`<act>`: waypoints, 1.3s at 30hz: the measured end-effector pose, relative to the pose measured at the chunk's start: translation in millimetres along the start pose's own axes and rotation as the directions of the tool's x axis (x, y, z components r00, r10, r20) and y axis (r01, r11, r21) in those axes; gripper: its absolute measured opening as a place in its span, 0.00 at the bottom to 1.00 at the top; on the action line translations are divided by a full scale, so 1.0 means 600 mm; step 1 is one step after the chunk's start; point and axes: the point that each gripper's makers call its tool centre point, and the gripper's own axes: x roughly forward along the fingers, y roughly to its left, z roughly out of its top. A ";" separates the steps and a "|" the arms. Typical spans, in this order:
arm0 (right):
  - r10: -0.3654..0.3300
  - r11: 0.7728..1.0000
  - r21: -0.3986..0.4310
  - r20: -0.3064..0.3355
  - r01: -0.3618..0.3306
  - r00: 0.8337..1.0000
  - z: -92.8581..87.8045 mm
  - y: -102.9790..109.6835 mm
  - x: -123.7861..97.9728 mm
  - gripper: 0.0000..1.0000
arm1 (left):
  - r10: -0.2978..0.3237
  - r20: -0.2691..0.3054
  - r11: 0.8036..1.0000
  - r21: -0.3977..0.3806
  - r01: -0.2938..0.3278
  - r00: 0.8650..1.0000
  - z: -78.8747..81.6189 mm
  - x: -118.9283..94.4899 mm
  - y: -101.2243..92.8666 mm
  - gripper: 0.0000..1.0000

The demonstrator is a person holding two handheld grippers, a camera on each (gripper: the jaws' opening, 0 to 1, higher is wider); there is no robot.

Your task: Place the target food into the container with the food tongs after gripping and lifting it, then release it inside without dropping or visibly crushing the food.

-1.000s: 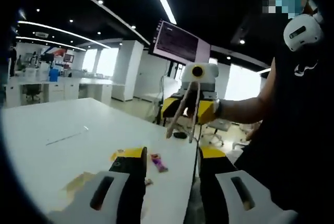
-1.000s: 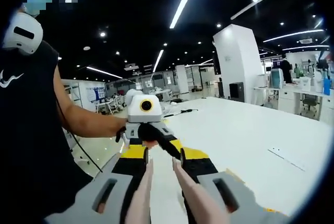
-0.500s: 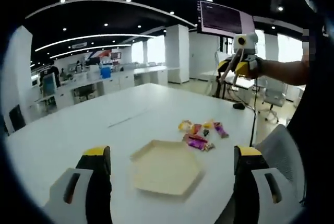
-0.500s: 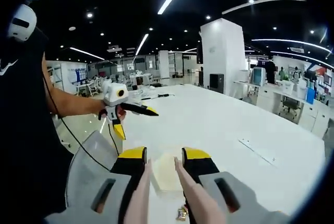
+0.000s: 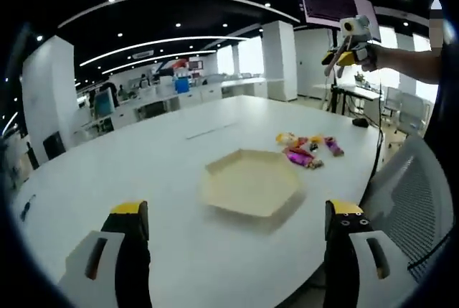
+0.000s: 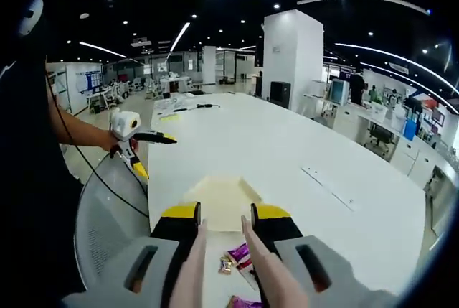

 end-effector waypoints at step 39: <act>0.012 0.996 -0.082 -0.201 -0.029 0.980 -0.131 0.014 0.088 0.28 | -0.145 0.001 0.989 0.038 0.145 0.989 -0.022 0.014 -0.046 0.99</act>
